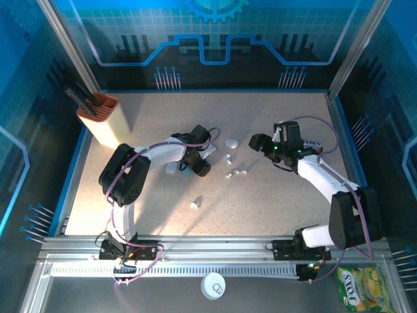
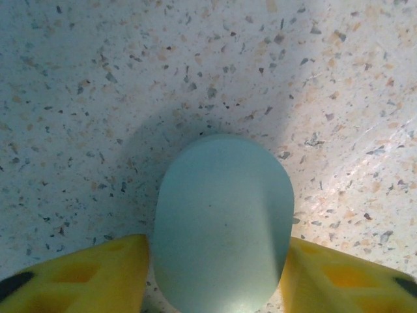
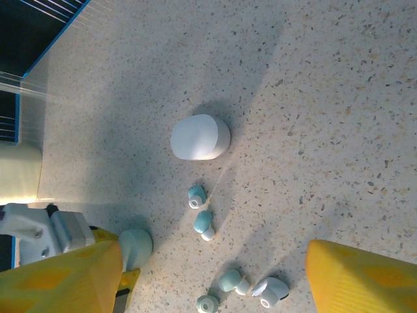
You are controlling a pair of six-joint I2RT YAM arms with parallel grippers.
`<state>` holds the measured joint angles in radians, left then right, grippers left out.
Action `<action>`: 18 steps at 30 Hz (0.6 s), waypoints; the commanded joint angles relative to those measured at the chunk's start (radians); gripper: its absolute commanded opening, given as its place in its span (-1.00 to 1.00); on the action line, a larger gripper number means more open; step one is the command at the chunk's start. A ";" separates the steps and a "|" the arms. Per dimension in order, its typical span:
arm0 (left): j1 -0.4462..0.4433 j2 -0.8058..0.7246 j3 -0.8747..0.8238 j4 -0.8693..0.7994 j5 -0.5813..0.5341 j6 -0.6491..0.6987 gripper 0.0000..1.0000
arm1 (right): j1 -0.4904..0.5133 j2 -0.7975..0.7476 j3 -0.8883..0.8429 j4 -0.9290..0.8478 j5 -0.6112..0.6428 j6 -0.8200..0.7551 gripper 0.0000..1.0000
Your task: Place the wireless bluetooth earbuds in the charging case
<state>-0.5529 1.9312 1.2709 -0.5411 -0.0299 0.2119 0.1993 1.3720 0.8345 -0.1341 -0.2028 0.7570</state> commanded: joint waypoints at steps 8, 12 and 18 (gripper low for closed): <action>-0.009 -0.049 -0.043 0.045 0.023 -0.007 -0.18 | -0.016 -0.085 -0.009 -0.060 -0.050 -0.019 0.49; -0.010 -0.147 -0.133 0.138 0.071 0.024 -0.18 | -0.001 -0.116 -0.005 -0.097 -0.085 -0.036 0.48; -0.010 -0.339 -0.315 0.412 0.250 0.109 -0.21 | 0.069 -0.125 0.021 -0.162 -0.166 -0.070 0.48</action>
<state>-0.5549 1.6691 1.0050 -0.3019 0.0887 0.2588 0.2306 1.2613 0.8330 -0.2344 -0.3050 0.7204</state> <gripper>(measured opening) 0.404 0.741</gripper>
